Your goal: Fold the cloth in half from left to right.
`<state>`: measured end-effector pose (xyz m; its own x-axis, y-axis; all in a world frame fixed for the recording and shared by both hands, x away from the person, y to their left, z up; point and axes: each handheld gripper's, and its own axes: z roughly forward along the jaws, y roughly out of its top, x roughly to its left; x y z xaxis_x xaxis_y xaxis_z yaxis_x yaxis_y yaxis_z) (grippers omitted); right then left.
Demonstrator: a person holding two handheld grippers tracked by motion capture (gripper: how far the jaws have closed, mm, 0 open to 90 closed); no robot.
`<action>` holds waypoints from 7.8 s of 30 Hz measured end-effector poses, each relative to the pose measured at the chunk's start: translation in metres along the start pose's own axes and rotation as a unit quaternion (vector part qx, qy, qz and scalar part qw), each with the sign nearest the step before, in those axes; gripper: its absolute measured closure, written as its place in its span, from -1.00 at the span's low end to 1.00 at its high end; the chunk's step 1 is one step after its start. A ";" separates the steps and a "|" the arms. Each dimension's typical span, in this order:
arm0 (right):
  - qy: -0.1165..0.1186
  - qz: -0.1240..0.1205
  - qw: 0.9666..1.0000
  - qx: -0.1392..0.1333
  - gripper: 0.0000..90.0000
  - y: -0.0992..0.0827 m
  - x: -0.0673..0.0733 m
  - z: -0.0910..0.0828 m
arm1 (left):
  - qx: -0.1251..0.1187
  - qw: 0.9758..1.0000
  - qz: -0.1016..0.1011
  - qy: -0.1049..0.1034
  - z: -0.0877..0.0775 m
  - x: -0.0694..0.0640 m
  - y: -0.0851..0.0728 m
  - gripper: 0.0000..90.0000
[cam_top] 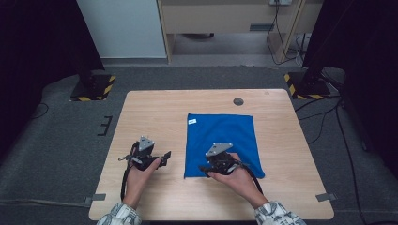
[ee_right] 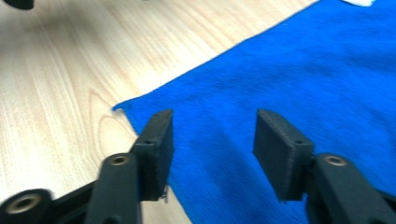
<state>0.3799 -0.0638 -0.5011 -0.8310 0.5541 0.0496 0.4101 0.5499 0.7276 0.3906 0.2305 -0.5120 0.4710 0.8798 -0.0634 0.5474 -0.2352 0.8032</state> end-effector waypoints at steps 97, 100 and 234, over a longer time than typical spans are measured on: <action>0.047 0.006 0.999 -0.019 0.94 0.016 0.069 0.043 | 0.013 0.998 0.058 -0.038 0.078 0.008 0.098 -0.54; 0.050 0.005 0.999 -0.020 0.94 0.016 0.071 0.042 | 0.013 0.998 0.053 -0.035 0.087 0.009 0.097 -0.45; 0.009 -0.005 0.996 -0.092 0.94 0.045 0.116 0.033 | 0.043 0.999 0.019 -0.007 0.079 0.055 0.124 0.99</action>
<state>0.3143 0.0456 -0.4850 -0.8426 0.5359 0.0526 0.3266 0.4310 0.8411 0.5395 0.2172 -0.4625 0.5021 0.8638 -0.0424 0.5857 -0.3036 0.7515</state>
